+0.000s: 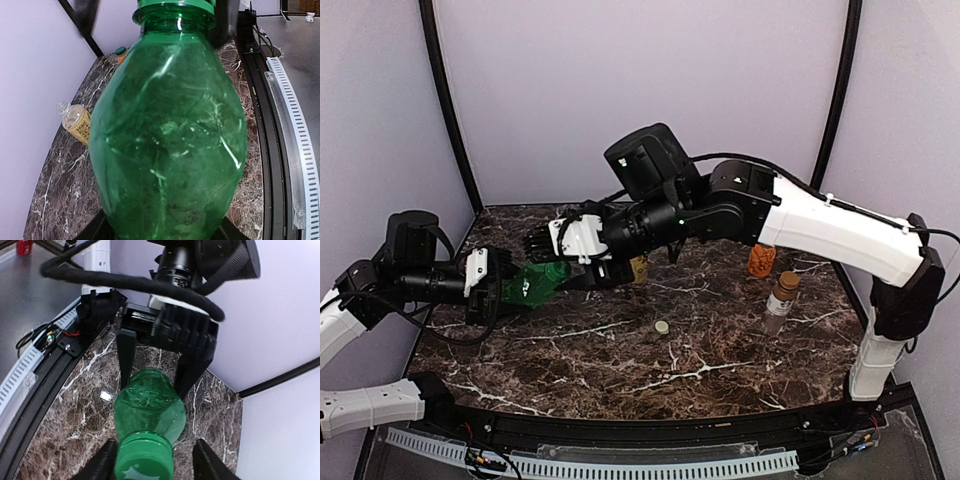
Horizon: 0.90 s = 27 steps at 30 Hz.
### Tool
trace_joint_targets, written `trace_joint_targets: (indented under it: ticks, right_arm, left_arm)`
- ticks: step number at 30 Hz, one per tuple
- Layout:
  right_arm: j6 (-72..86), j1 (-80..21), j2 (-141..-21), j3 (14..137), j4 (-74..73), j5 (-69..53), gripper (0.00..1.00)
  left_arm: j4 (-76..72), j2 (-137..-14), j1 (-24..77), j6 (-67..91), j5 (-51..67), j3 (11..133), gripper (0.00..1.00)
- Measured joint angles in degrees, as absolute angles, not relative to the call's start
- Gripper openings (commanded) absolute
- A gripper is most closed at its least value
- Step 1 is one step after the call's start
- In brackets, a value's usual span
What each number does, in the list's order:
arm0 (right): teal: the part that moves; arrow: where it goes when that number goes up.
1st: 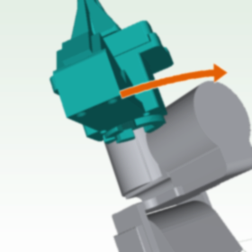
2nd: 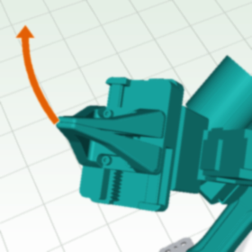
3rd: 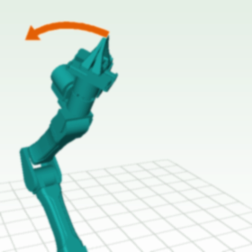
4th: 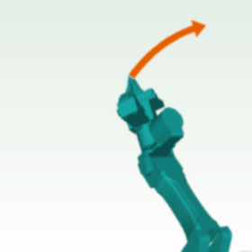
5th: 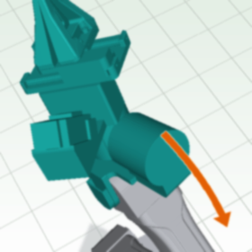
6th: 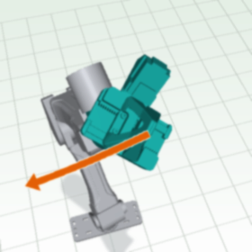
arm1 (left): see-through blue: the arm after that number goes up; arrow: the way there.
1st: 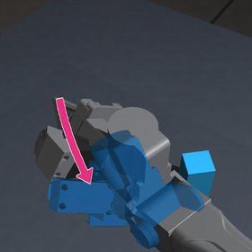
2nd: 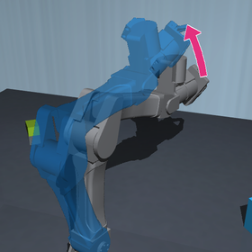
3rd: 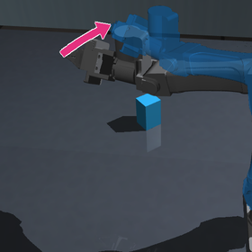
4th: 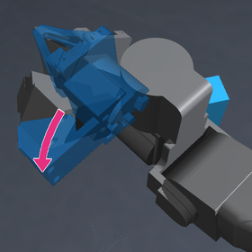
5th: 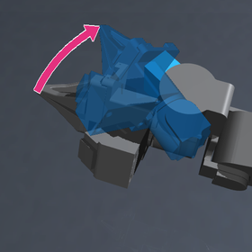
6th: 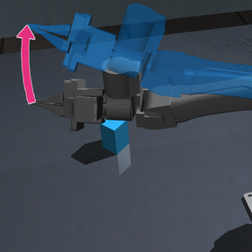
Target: Unscrew the bottle caps
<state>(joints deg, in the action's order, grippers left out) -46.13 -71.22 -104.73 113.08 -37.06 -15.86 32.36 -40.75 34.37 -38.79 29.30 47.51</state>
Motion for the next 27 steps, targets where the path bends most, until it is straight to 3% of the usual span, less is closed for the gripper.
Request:
trace_joint_targets:
  ticks: [2, 3, 10, 18, 24, 27]
  right_arm:
    - [-46.50, -71.53, -104.79, 112.36, -35.90, -13.65, 0.98]
    - [-46.06, -71.64, -104.79, 111.96, -35.31, -12.69, 0.98]
    - [-34.28, -71.20, -103.94, 109.45, -28.45, -8.58, 0.99]
    - [-5.30, -67.02, -100.90, 110.21, -21.45, -7.05, 0.98]
    - [11.00, -65.43, -100.92, 110.24, -19.46, -4.21, 0.81]
    - [17.76, -64.90, -102.61, 111.57, -19.35, -4.73, 0.77]
  left_arm:
    - [31.03, -40.58, 34.92, -38.52, 30.26, 47.51, 0.09]
    - [30.50, -40.38, 35.05, -38.41, 30.55, 47.51, 0.09]
    - [24.38, -38.92, 35.20, -38.13, 25.47, 46.54, 0.08]
    - [15.09, -39.07, 35.20, -40.66, 11.77, 43.72, 0.08]
    - [6.15, -40.29, 35.20, -45.76, -1.43, 41.74, 0.07]
    - [2.79, -40.73, 35.24, -48.29, -5.41, 41.12, 0.07]
